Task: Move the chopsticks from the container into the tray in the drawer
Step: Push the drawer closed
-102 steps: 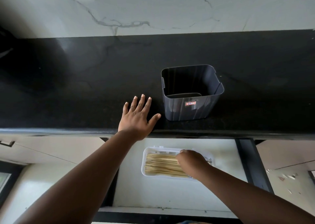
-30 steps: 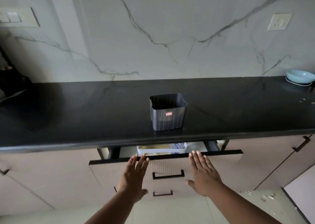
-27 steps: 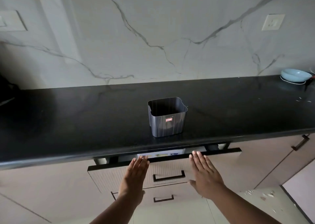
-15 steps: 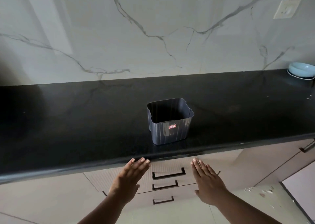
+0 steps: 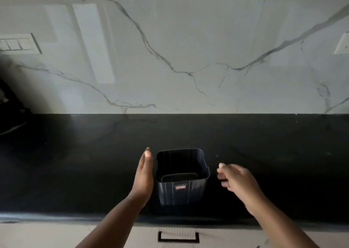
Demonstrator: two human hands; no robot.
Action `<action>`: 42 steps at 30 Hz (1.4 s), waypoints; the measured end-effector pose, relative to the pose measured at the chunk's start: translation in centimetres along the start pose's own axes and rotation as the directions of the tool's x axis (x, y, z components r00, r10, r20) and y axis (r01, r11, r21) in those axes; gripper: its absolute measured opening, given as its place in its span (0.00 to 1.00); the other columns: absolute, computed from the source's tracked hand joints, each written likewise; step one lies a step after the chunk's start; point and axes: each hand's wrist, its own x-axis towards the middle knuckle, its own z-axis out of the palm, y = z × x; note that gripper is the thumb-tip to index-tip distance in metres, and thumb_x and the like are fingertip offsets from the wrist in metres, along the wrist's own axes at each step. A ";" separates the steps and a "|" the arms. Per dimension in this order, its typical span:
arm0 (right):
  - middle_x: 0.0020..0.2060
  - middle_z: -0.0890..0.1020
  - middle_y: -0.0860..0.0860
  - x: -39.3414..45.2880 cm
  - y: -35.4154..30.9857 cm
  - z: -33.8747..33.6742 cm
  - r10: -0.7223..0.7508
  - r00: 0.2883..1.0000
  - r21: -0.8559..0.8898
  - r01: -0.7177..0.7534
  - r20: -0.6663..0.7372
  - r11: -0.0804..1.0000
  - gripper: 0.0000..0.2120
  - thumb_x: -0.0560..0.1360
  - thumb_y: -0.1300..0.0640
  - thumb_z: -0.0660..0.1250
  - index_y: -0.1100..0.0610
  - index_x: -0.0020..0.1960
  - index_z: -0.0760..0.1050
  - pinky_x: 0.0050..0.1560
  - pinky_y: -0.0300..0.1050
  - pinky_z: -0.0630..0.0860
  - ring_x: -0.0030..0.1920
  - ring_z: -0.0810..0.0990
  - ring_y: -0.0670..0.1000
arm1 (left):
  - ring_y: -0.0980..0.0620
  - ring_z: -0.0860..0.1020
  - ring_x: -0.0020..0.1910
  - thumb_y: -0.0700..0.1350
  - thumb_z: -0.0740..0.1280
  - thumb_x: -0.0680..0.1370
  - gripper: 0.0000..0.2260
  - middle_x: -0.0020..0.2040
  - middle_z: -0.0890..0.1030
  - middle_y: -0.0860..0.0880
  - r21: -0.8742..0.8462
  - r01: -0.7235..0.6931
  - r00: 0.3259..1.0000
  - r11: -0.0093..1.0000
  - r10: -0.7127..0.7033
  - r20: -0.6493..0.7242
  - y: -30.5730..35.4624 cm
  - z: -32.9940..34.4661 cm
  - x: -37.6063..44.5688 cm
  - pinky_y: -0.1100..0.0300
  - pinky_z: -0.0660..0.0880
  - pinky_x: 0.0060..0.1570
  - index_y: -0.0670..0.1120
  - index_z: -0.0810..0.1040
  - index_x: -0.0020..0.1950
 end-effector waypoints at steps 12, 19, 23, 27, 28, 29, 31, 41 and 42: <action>0.76 0.63 0.49 6.0 -4.0 6.8 -0.088 0.981 0.301 0.032 0.173 0.953 0.27 0.81 0.45 0.58 0.53 0.76 0.60 0.68 0.42 0.57 0.75 0.61 0.49 | 0.44 0.70 0.70 0.68 0.63 0.73 0.37 0.73 0.70 0.44 -0.128 0.223 0.973 0.966 -0.213 0.088 2.9 3.0 5.9 0.42 0.62 0.71 0.51 0.60 0.77; 0.76 0.63 0.51 12.4 -6.9 8.0 -0.096 0.994 0.159 0.088 0.042 0.983 0.23 0.83 0.50 0.53 0.57 0.76 0.60 0.72 0.44 0.55 0.75 0.60 0.50 | 0.44 0.72 0.68 0.64 0.61 0.77 0.34 0.70 0.72 0.43 -0.019 0.168 0.980 0.986 -0.165 0.109 4.0 4.7 13.9 0.43 0.66 0.69 0.45 0.61 0.75; 0.75 0.65 0.52 14.5 -7.1 9.3 -0.030 0.999 0.162 0.035 -0.033 0.986 0.22 0.83 0.50 0.53 0.57 0.75 0.62 0.72 0.45 0.57 0.75 0.62 0.51 | 0.43 0.72 0.68 0.63 0.63 0.77 0.35 0.70 0.72 0.42 0.043 0.166 0.971 0.985 -0.171 0.168 2.9 4.6 16.8 0.44 0.66 0.69 0.43 0.60 0.76; 0.74 0.67 0.52 15.4 -6.5 10.7 0.008 0.995 0.132 0.004 -0.095 0.991 0.21 0.83 0.50 0.54 0.56 0.74 0.64 0.71 0.44 0.59 0.74 0.64 0.52 | 0.43 0.69 0.70 0.62 0.64 0.76 0.37 0.72 0.69 0.42 0.077 0.172 0.960 0.982 -0.185 0.209 1.5 4.2 18.7 0.45 0.64 0.71 0.44 0.57 0.77; 0.74 0.68 0.52 15.4 -6.3 11.0 0.005 0.994 0.116 0.008 -0.112 0.993 0.21 0.83 0.50 0.54 0.56 0.74 0.65 0.70 0.43 0.59 0.73 0.65 0.52 | 0.44 0.69 0.70 0.62 0.64 0.77 0.36 0.72 0.69 0.44 0.089 0.167 0.961 0.982 -0.182 0.206 1.2 4.1 18.9 0.46 0.64 0.71 0.45 0.57 0.77; 0.73 0.68 0.52 15.5 -6.0 11.3 0.000 0.992 0.106 0.013 -0.126 0.994 0.21 0.83 0.50 0.55 0.56 0.74 0.65 0.68 0.42 0.60 0.73 0.65 0.52 | 0.45 0.70 0.69 0.61 0.64 0.77 0.34 0.72 0.70 0.45 0.098 0.155 0.965 0.983 -0.172 0.199 0.7 4.0 19.2 0.47 0.64 0.71 0.46 0.57 0.78; 0.73 0.68 0.52 15.5 -5.9 11.6 -0.001 0.989 0.099 0.015 -0.146 0.995 0.22 0.83 0.48 0.55 0.55 0.74 0.65 0.65 0.41 0.60 0.73 0.66 0.52 | 0.46 0.70 0.69 0.60 0.63 0.78 0.33 0.72 0.70 0.45 0.107 0.140 0.969 0.984 -0.158 0.188 0.1 3.9 19.3 0.49 0.64 0.71 0.48 0.57 0.78; 0.77 0.61 0.52 16.8 -14.6 8.0 -0.249 0.940 -0.232 0.195 -0.233 0.953 0.36 0.77 0.33 0.53 0.51 0.78 0.52 0.71 0.54 0.60 0.75 0.61 0.56 | 0.45 0.41 0.78 0.68 0.53 0.76 0.40 0.80 0.43 0.45 0.584 -0.327 0.942 0.743 0.206 0.265 8.3 1.8 22.7 0.47 0.38 0.74 0.49 0.42 0.79; 0.77 0.60 0.53 17.0 -16.5 7.7 -0.288 0.925 -0.285 0.215 -0.247 0.934 0.37 0.77 0.33 0.53 0.51 0.78 0.51 0.71 0.54 0.60 0.75 0.61 0.56 | 0.45 0.40 0.78 0.69 0.52 0.76 0.40 0.80 0.42 0.45 0.636 -0.377 0.926 0.674 0.254 0.279 10.1 1.9 23.1 0.47 0.38 0.74 0.48 0.41 0.79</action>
